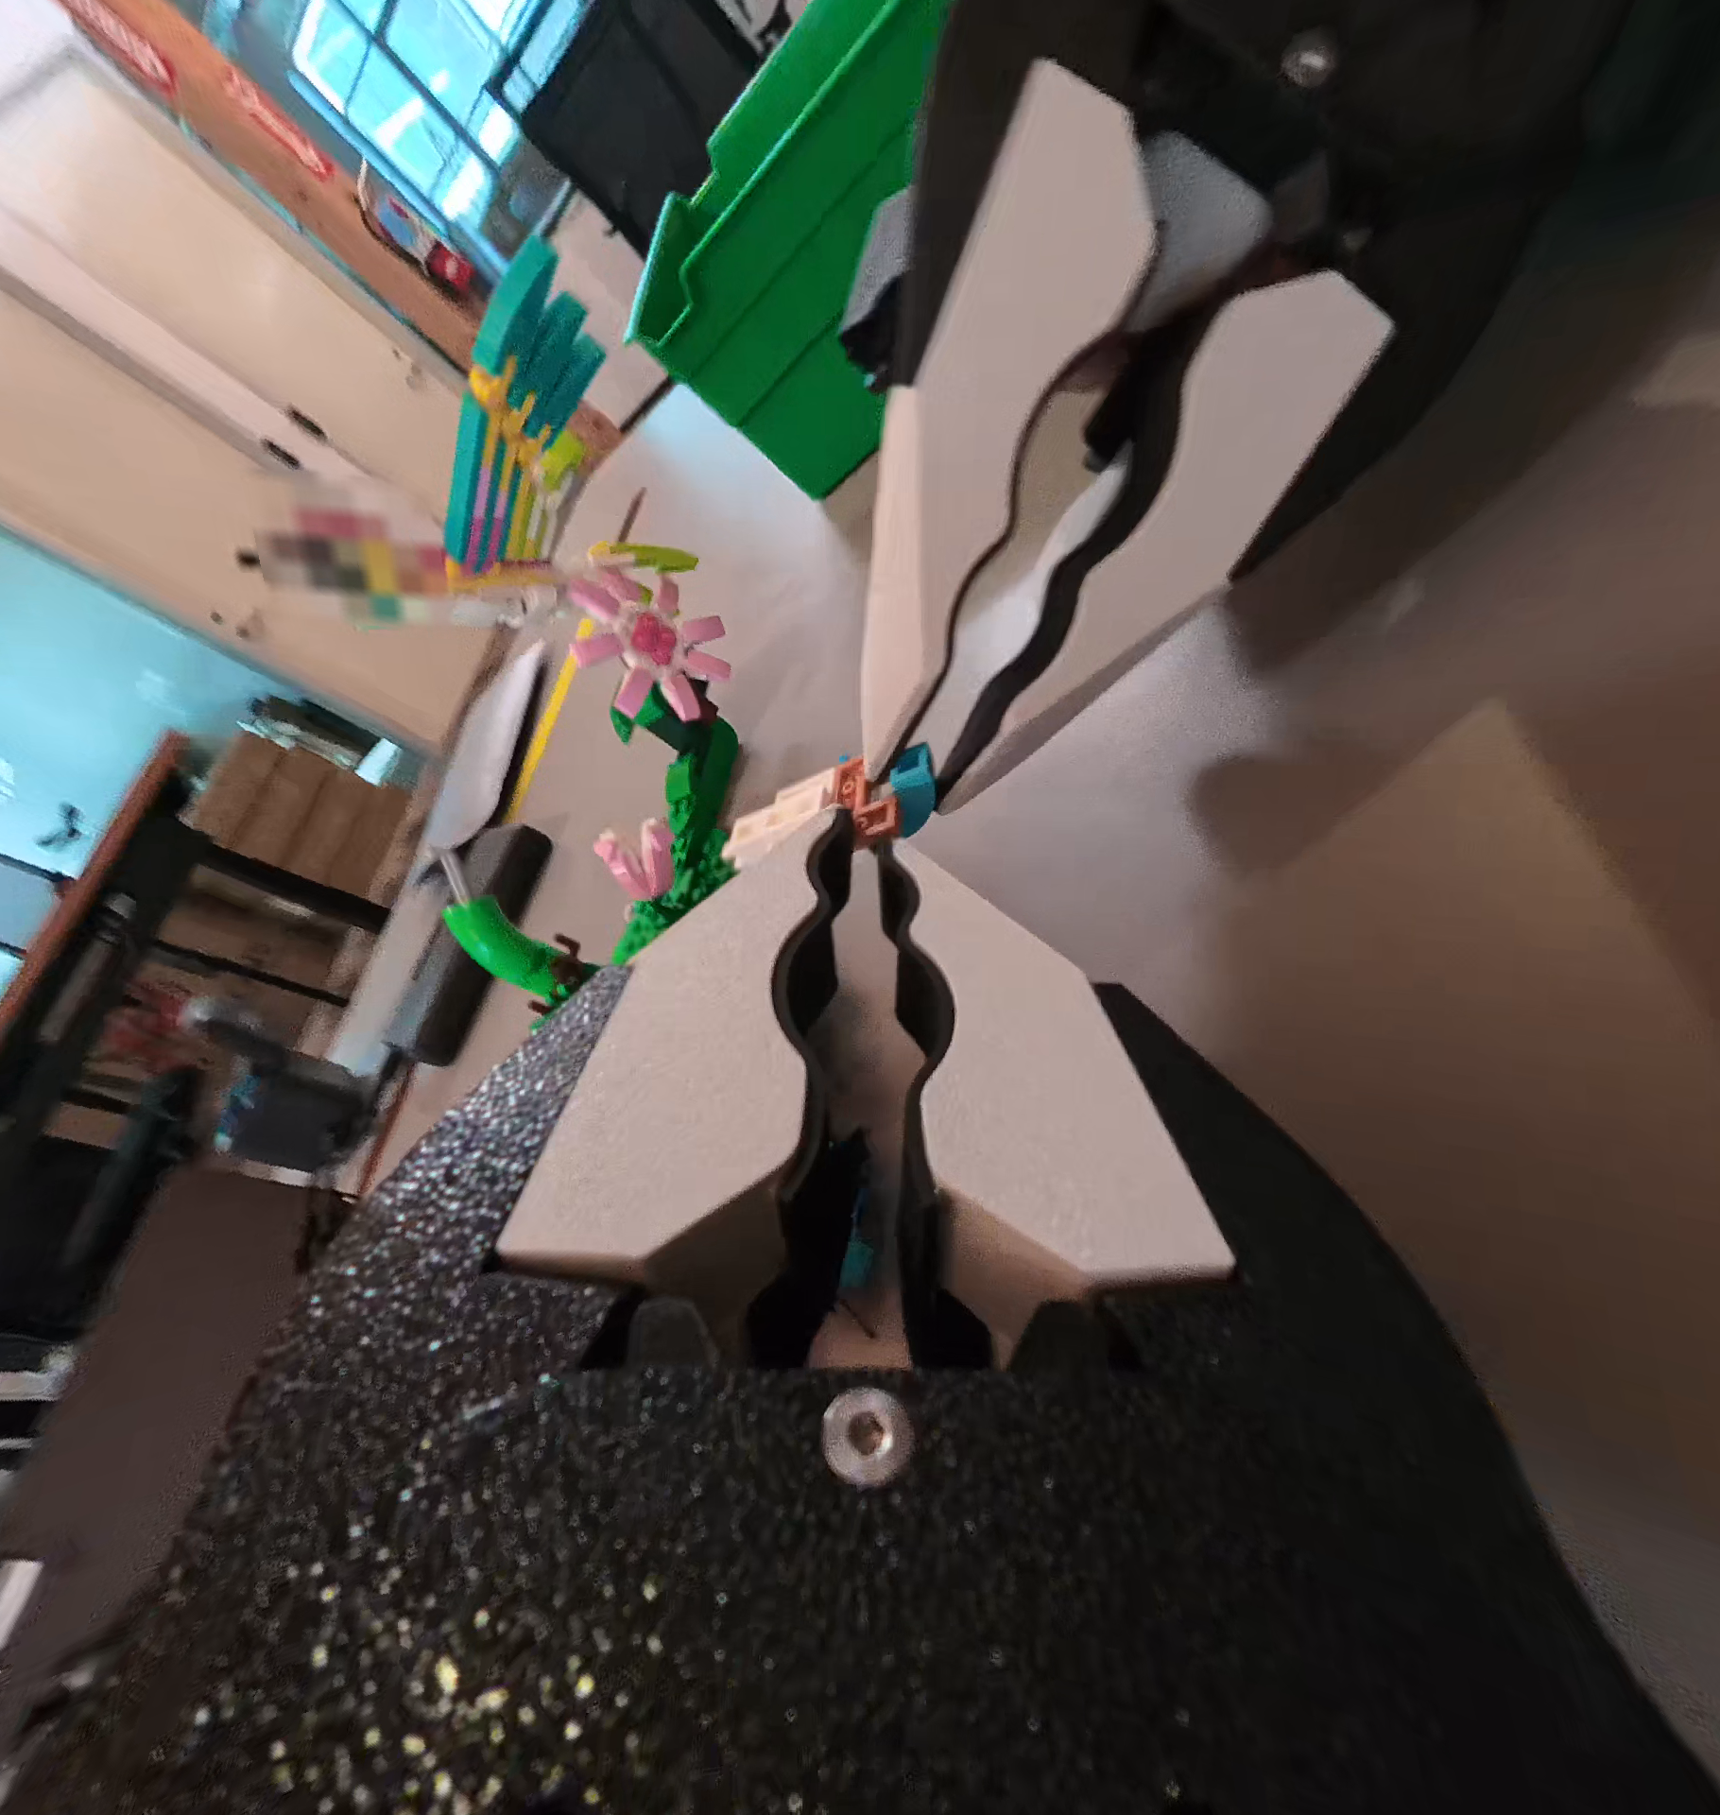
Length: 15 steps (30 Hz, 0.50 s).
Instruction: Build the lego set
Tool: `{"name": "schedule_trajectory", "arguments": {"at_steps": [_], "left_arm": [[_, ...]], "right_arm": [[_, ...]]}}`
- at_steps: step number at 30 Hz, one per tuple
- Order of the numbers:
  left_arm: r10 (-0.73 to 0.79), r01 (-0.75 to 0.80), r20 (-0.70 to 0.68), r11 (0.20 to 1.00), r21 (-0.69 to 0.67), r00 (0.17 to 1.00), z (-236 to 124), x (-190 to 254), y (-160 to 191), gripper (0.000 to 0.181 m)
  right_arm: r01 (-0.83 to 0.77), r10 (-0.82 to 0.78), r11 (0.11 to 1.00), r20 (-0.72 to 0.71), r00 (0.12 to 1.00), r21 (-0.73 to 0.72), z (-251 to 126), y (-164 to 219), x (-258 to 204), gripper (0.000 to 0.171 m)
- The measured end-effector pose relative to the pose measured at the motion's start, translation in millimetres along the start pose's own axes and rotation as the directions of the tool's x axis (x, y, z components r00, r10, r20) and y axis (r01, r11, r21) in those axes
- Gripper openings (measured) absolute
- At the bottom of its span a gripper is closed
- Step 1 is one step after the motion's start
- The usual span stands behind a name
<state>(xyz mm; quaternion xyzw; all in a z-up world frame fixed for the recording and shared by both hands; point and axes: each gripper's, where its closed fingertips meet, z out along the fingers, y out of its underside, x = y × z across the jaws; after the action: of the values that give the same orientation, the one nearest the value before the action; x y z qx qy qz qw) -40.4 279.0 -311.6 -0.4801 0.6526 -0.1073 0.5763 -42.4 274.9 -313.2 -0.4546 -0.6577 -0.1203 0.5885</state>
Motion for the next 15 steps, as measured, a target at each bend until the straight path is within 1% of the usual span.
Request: {"name": "schedule_trajectory", "arguments": {"at_steps": [1, 5, 13, 15], "left_arm": [[0.049, -0.049, 0.016, 0.999, 0.003, 0.999, 0.3, 1.2, -1.0, 0.003], [0.176, -0.175, 0.029, 0.984, -0.036, 0.984, 4.3, 6.9, 2.9, 0.003], [0.284, -0.281, 0.06, 0.958, -0.053, 0.957, 3.8, 7.2, 1.5, 0.004], [0.277, -0.274, 0.063, 0.96, -0.057, 0.959, 3.4, 7.2, 1.7, 0.005]], "right_arm": [[-0.016, 0.016, 1.0, 0.013, 1.0, 0.0, -0.7, 1.4, -0.7, 0.008], [-0.01, 0.01, 1.0, 0.052, 0.999, -0.007, -1.4, 5.0, -6.9, 0.008], [-0.022, 0.022, 1.0, 0.063, 0.998, 0.001, -3.0, 5.3, -7.3, 0.008], [-0.02, 0.02, 1.0, 0.066, 0.998, 0.002, -3.1, 5.3, -7.8, 0.008]]}}
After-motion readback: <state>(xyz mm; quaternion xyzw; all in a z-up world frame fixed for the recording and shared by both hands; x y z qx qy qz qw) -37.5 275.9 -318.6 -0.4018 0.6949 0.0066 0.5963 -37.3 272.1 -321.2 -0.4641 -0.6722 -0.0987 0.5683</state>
